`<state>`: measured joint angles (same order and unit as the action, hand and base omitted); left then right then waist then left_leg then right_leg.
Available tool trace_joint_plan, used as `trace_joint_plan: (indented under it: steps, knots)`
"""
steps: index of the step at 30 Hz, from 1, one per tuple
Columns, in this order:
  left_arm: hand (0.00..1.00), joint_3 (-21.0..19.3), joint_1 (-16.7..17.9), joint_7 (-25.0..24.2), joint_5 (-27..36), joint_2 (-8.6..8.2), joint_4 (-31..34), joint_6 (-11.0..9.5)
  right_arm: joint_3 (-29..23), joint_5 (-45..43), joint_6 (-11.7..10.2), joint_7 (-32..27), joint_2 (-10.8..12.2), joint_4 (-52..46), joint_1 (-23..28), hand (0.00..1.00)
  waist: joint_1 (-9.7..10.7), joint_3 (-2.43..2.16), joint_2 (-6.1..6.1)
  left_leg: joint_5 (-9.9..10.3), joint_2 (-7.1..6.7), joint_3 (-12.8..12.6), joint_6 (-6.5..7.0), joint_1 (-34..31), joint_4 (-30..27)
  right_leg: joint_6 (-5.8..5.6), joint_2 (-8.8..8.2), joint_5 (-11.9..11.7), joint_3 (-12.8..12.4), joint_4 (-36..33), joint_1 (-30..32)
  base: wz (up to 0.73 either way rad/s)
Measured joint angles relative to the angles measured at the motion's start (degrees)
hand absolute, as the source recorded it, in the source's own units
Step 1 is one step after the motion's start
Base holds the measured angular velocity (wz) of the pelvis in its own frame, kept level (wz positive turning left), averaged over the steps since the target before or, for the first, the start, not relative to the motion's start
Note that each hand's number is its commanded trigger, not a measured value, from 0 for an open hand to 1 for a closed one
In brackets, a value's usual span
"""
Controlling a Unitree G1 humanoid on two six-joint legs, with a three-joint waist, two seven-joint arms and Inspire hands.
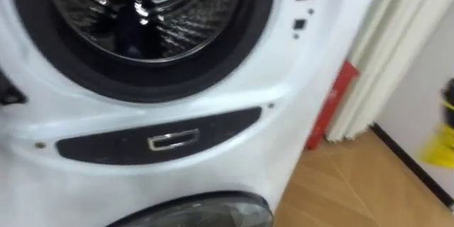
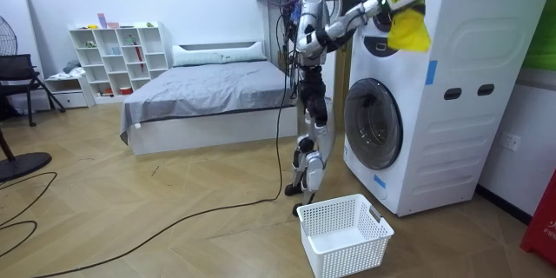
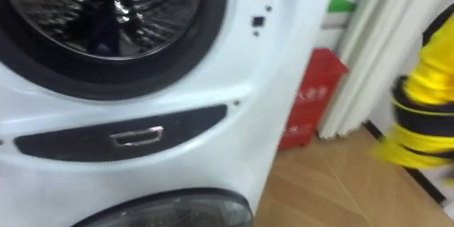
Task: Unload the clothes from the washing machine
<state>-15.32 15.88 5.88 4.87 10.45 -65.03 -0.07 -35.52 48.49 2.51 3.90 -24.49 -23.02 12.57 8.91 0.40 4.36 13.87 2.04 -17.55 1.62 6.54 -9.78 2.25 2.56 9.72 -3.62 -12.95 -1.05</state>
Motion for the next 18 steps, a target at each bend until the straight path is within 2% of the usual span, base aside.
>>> trace_joint_plan:
  steps: [1, 4, 8, 11, 12, 13, 14, 15, 16, 17, 18]
  knots:
    - [0.0, 0.24, -0.18, 0.0, 0.0, 0.03, -0.03, 0.01, 1.01, -0.14, 0.22, 0.06, 0.01, 0.23, 0.19, 1.0, 0.02, 0.01, -0.34, 0.03, 0.15, -0.95, -0.07, 0.15, 0.17, 0.04, 0.22, -0.04, -0.76, -0.05, 0.03, -0.6]
    - [0.0, 4.42, -1.62, -0.1, 0.08, 0.66, -0.27, 0.43, 4.45, -0.11, 1.0, 0.92, 1.01, 2.98, 1.08, 1.0, 0.91, -0.1, -0.79, 0.48, 0.68, -2.84, -0.45, 0.43, 0.15, 0.2, 0.94, -0.55, -2.67, 0.32, 0.39, -0.4]
    - [0.0, 7.33, -3.42, -0.2, 1.52, 0.88, -0.34, 0.92, 5.95, -0.08, 2.71, 0.32, 4.19, 6.4, 3.08, 1.0, 1.69, -0.29, -1.2, 0.71, 1.19, -5.61, -0.83, 0.11, 0.22, 0.34, 1.83, -0.96, -5.02, 0.22, 2.46, -0.35]
    - [0.0, 10.12, -4.18, -0.67, 1.88, 1.72, -0.51, 1.43, 8.17, -1.0, 2.7, 0.81, 4.24, 8.66, 3.75, 1.0, 1.79, -0.22, -1.89, 0.85, 1.59, -7.85, -1.08, -0.04, 0.08, 0.46, 2.61, -1.42, -7.52, 0.11, 3.12, -0.43]
    - [0.0, 11.12, -5.07, -1.08, 2.17, 1.82, -0.69, 1.52, 8.73, -1.84, 2.34, 1.93, 4.39, 11.51, 3.69, 1.0, 2.23, -0.01, -2.3, 0.87, 1.71, -8.57, -1.1, -0.1, -0.35, 0.48, 2.75, -1.64, -8.44, 0.0, 3.37, -0.41]
    - [0.0, 11.51, -5.17, -1.33, 2.35, 1.81, -0.68, 1.55, 9.07, -2.31, 2.33, 2.19, 4.49, 13.17, 3.69, 1.0, 2.34, -0.04, -2.27, 0.88, 1.71, -8.65, -1.11, -0.15, -0.65, 0.47, 2.74, -1.66, -8.69, 0.0, 3.61, -0.28]
    - [0.0, 12.75, -5.85, -1.75, 2.36, 1.75, -0.56, 1.61, 9.74, -3.97, 2.38, 2.27, 5.0, 16.62, 3.8, 1.0, 2.46, -0.15, -3.1, 0.92, 1.7, -8.87, -1.16, -0.53, -0.94, 0.43, 2.75, -1.68, -9.11, -0.03, 4.09, -0.22]
    - [0.0, 13.9, -6.9, -2.25, 2.37, 1.68, -0.55, 1.82, 9.8, -5.7, 2.55, 1.95, 6.04, 19.53, 3.86, 1.0, 2.72, -0.48, -3.38, 1.03, 1.68, -9.08, -1.23, -0.97, -1.02, 0.35, 2.82, -1.73, -9.47, -0.12, 4.73, -0.23]
    - [0.0, 14.39, -7.27, -2.55, 2.38, 1.66, -0.54, 1.94, 9.82, -6.57, 2.69, 1.7, 6.57, 20.61, 3.85, 1.0, 2.84, -0.37, -3.78, 1.06, 1.66, -9.31, -1.22, -1.14, -0.98, 0.33, 2.94, -1.74, -9.66, -0.38, 5.2, -0.28]
    - [0.0, 15.12, -7.84, -2.92, 2.54, 1.65, -0.33, 2.14, 10.22, -7.51, 2.96, 1.59, 7.09, 22.4, 3.85, 1.0, 3.04, -0.23, -4.77, 1.09, 1.63, -9.78, -1.21, -1.5, -0.98, 0.24, 3.04, -1.79, -10.12, -0.84, 5.94, -0.34]
    - [0.0, 16.0, -8.0, -3.09, 3.38, 1.69, -0.27, 2.17, 11.0, -7.54, 2.96, 1.66, 7.22, 24.61, 3.73, 1.0, 3.62, -0.34, -5.87, 1.09, 1.6, -10.25, -1.21, -2.01, -1.04, 0.12, 3.06, -1.87, -10.38, -0.93, 6.32, -0.32]
